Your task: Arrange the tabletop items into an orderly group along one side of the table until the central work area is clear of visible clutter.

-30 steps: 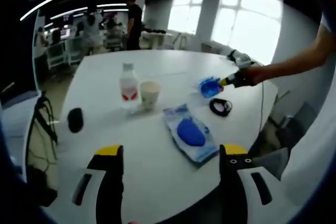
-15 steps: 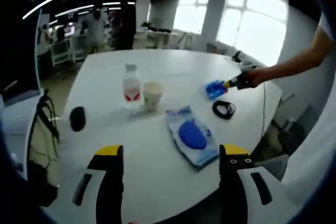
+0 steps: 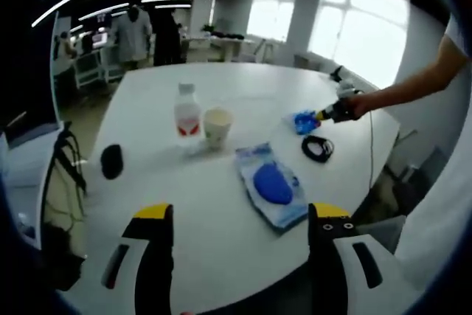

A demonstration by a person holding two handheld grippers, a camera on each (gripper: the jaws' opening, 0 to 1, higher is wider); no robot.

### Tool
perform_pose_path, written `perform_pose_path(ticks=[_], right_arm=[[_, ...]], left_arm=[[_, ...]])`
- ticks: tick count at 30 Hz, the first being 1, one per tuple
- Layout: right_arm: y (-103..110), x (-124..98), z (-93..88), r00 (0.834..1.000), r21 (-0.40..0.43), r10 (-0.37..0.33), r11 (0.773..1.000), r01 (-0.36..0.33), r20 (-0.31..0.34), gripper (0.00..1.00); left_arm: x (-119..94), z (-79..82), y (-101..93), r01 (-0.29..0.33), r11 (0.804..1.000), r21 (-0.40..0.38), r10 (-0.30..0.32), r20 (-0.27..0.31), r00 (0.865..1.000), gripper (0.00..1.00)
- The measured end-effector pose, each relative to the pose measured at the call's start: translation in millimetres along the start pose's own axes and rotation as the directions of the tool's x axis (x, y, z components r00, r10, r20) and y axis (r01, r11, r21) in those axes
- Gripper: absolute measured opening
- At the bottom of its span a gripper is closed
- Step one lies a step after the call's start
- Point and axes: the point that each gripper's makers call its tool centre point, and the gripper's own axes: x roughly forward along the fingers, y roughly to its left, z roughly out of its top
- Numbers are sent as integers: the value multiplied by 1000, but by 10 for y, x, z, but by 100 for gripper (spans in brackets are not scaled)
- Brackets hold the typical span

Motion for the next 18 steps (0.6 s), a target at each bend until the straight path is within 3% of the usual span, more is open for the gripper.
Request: perform_pose_path(ticks=[4,18], right_arm=[[65,-54,21,1000,13,4,1000,-5,18,1],[-116,100,83,999,54,-15,998,13,34,0]], left_arm=[[23,21,-8,3,1000,9,-3,-6,1000,75],[50,4,-35,6,1000,11,-5,-21,1000,75]])
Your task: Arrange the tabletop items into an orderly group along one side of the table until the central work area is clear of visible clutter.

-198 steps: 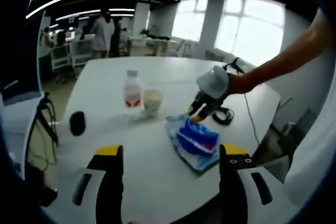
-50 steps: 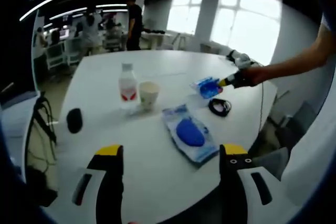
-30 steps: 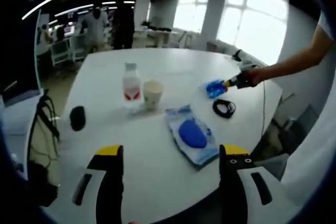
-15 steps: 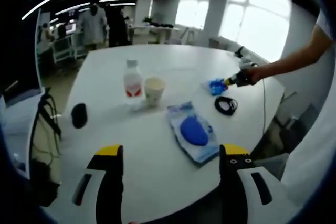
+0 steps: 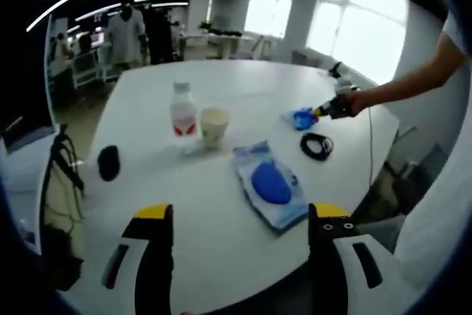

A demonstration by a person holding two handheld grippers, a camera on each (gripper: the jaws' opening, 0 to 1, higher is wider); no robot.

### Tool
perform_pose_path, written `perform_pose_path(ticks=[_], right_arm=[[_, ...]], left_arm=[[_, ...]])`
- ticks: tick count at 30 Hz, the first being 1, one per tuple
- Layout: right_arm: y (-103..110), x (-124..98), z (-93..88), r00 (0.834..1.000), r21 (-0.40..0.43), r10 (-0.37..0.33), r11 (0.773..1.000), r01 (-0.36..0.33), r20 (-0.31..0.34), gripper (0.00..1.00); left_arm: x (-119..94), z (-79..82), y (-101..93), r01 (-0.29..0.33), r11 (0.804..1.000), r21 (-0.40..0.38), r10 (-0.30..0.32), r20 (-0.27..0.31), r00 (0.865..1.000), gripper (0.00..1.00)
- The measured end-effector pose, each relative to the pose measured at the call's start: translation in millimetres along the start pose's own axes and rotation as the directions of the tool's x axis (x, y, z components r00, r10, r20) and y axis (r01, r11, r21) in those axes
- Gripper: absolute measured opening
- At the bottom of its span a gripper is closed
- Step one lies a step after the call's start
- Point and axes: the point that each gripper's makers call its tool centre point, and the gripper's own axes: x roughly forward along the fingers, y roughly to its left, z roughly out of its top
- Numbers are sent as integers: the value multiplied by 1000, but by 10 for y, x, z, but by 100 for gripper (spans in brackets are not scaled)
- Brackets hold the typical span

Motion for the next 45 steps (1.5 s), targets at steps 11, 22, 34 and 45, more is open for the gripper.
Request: perform_pose_path(ticks=[11,22,34,45], right_arm=[[-35,34,-33,1000,-46,3,999,-4,-15,2],[-44,-80,-77,1000,-100,-16,995,13,-25,5],[133,-219,-237,997,-190,-22,982,9,-70,7],[276,-404,-390,993,-348,-30,937,-13,-117,10]], left_arm=[[14,-42,-27,2,1000,5,-2,-18,1000,75],[45,-56,-37,4,1000,0,-4,-17,1000,74],[158,-90,-161,27,1000,-13,-27,5,1000,74],[160,-127,-137,24,999,40,-25,12,1000,74]])
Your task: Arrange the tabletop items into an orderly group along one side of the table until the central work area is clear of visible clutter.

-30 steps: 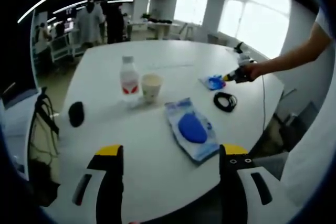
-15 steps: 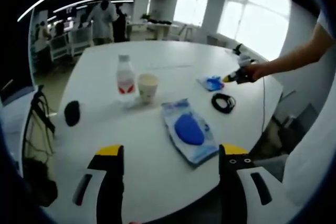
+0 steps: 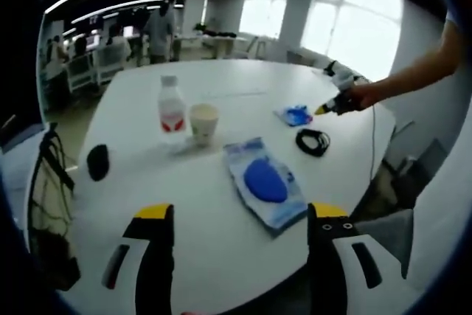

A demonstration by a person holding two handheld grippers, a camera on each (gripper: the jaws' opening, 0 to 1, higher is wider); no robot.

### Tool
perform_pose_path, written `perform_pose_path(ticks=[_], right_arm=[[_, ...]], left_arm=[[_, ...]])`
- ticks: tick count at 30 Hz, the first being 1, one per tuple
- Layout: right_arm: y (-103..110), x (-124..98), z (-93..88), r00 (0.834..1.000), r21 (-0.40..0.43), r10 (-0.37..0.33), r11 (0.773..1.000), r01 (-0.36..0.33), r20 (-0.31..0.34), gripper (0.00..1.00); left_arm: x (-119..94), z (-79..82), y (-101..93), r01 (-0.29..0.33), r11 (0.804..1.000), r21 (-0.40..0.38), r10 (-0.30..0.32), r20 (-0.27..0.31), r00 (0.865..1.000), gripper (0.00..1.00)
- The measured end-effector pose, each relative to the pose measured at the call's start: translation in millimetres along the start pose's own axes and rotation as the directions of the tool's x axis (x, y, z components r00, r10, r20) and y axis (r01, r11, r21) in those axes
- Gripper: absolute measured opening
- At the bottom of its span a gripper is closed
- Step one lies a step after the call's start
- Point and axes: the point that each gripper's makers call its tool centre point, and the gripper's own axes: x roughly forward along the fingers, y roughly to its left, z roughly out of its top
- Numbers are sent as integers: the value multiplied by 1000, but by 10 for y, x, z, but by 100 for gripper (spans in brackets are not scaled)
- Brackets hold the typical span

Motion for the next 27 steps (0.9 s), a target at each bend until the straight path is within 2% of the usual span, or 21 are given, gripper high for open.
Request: perform_pose_path(ticks=[4,7,10,11,13,15,17,18,23,27], right_arm=[[186,-28,-128,999,-104,24,994,-28,-41,10],[348,-17,-252,995,-185,42,981,-58,-90,11],[515,-57,-374,993,-205,40,977,-62,-107,11],[645,-96,-434,993,-211,42,975,-65,-111,11],[610,-68,-382,990,-248,55,965,-87,-132,11],[725,-84,-457,985,-309,55,945,-103,-161,11],[763,-69,-461,982,-340,60,933,-118,-178,11],[892,-90,-511,981,-351,61,928,-123,-183,11],[1127,-70,-497,979,-368,86,918,-150,-186,10],[1287,19,-466,974,-407,110,895,-183,-197,10]], left_arm=[[-25,66,51,7,1000,-6,-7,31,999,74],[-22,110,42,13,1000,-13,-12,53,999,74],[-10,117,65,11,1000,-12,-10,60,998,74],[-12,121,72,10,1000,-10,-10,62,998,74],[-17,133,81,9,1000,2,-9,65,998,74],[-22,136,80,12,1000,3,-12,68,998,74],[-32,150,70,18,1000,2,-18,73,997,74],[-37,153,72,17,1000,7,-17,73,997,74],[-50,135,89,26,1000,7,-27,75,997,74],[-72,146,105,25,1000,3,-26,80,996,74]])
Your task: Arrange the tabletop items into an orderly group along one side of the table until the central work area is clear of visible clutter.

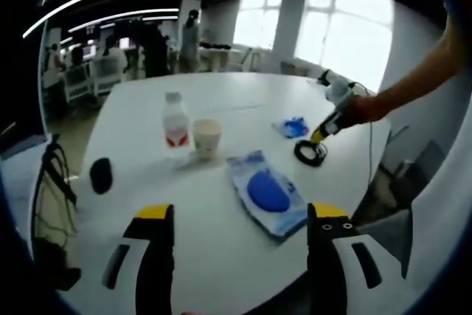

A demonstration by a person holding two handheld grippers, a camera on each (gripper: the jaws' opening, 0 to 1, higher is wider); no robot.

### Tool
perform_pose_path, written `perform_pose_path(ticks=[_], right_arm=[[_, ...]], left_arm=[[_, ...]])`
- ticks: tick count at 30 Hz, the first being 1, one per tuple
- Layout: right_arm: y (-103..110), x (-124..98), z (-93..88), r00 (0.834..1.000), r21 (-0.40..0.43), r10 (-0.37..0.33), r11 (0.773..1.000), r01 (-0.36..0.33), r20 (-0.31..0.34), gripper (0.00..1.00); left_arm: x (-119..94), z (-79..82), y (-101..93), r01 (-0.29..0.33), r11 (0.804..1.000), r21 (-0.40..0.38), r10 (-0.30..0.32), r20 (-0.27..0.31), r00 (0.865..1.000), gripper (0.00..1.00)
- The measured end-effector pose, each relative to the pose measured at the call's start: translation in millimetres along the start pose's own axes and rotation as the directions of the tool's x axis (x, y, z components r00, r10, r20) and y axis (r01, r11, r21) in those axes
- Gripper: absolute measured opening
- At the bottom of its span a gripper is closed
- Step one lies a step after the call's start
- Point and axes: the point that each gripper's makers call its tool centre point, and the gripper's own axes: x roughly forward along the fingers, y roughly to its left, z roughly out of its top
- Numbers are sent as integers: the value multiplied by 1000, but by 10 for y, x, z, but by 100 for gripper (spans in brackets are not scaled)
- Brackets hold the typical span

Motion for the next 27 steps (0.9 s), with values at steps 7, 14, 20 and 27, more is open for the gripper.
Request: perform_pose_path(ticks=[7,14,20,27], right_arm=[[188,55,28,999,-34,22,999,-23,-26,10],[361,95,116,998,-66,53,996,-56,-33,10],[526,152,173,995,-120,92,988,-97,-47,11],[713,208,220,988,-227,124,964,-142,-89,14]], left_arm=[[-34,4,27,-4,1000,-4,4,11,1000,74],[-47,-51,27,7,1000,-2,-7,11,1000,74],[-65,-70,9,12,1000,-2,-12,7,1000,74],[-68,-104,37,7,1000,-15,-7,15,1000,73]])
